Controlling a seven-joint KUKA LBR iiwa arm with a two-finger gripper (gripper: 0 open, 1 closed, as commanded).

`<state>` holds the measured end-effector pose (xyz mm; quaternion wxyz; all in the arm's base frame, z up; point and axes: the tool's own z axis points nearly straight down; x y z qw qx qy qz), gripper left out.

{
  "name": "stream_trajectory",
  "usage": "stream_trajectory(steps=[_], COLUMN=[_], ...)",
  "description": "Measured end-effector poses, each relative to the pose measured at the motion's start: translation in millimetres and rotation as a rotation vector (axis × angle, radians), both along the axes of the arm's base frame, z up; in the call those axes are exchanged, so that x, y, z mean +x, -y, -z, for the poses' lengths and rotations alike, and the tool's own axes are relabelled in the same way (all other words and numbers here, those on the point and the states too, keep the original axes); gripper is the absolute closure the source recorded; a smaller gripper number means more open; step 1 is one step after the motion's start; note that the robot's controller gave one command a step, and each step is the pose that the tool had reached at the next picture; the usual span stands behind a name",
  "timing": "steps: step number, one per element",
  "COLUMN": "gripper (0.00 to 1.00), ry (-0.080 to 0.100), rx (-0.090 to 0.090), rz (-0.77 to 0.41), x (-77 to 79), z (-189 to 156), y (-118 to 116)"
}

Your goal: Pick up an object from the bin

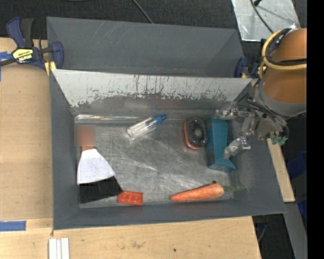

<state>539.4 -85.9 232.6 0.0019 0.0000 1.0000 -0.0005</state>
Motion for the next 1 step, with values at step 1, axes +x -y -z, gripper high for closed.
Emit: stream_trajectory(steps=[1], gripper=[0.00], ry=[0.004], rx=[-0.001], rz=[-0.028], x=[-22.3], z=[66.7], y=[11.2])
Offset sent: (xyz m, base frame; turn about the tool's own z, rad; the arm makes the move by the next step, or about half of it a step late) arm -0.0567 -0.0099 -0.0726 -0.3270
